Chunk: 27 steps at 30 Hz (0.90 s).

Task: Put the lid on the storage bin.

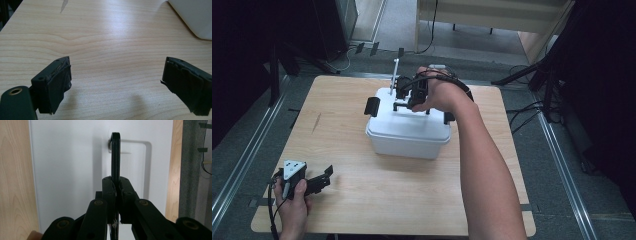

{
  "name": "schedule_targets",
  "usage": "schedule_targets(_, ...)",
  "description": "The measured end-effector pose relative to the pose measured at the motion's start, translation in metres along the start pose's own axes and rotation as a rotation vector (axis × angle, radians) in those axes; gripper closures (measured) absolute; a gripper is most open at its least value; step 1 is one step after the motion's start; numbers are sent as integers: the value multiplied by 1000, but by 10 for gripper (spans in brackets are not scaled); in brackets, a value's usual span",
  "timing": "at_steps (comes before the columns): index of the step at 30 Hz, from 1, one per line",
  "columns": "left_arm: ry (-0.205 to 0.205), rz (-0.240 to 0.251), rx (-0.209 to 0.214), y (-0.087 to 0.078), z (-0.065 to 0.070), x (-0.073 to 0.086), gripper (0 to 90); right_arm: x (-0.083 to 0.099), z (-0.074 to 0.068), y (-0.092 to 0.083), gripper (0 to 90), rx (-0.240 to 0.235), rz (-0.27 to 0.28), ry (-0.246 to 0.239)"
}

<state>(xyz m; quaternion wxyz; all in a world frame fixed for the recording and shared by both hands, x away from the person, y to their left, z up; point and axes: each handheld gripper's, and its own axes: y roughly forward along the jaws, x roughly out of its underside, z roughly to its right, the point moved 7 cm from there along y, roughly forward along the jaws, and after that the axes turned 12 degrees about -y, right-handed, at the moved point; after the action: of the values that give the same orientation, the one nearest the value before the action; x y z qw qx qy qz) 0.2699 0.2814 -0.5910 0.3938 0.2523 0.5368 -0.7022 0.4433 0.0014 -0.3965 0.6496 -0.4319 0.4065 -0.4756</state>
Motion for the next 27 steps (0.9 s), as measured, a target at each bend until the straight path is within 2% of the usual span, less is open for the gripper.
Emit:
schedule_targets(4,1,1,-1,0,0,0,87,-6,1,3,857,-5,13,7)
schedule_targets(5,-1,2,0,0,0,0,87,-7,2,4,857,-5,15,-5)
schedule_targets(13,2,0,2,0,0,0,87,-9,3,11,857,-13,5,12)
schedule_targets(14,3,0,1,0,0,0,87,-9,4,12,856,-7,12,0)
schedule_targets(20,1,3,0,0,0,0,87,-7,1,12,856,2,16,16)
schedule_targets(23,1,4,0,0,0,0,87,-7,-2,12,854,11,18,7)
schedule_targets(25,1,4,0,0,0,0,87,-7,-4,11,827,7,20,6)
schedule_targets(27,4,1,0,0,0,0,87,-8,-9,11,698,-21,38,1)
